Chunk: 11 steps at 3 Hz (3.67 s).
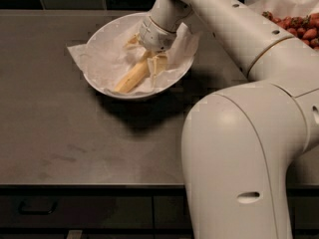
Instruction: Pick banana from white bowl
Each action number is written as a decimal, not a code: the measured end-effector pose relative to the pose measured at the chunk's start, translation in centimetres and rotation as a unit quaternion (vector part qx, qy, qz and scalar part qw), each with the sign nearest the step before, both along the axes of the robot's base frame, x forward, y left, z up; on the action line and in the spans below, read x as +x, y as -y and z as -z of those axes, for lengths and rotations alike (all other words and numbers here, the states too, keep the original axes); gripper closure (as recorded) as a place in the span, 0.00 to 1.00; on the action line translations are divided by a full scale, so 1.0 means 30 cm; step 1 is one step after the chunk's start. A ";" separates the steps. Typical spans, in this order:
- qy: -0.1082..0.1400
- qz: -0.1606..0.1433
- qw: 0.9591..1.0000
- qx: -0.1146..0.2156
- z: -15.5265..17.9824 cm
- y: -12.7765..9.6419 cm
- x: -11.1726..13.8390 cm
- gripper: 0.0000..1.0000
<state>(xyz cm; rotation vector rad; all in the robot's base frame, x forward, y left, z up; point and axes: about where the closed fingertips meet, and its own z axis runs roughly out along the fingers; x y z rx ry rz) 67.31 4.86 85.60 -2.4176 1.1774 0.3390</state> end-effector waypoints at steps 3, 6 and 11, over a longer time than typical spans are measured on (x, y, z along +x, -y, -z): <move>0.004 -0.001 1.000 -0.011 -0.007 -0.014 0.000 0.14; -0.010 -0.005 1.000 -0.017 0.026 -0.026 -0.002 0.32; 0.067 0.071 0.995 -0.006 -0.117 0.083 0.017 1.00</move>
Offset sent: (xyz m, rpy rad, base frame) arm -0.0037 -0.0004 0.0112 -0.0402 -0.0145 -0.0011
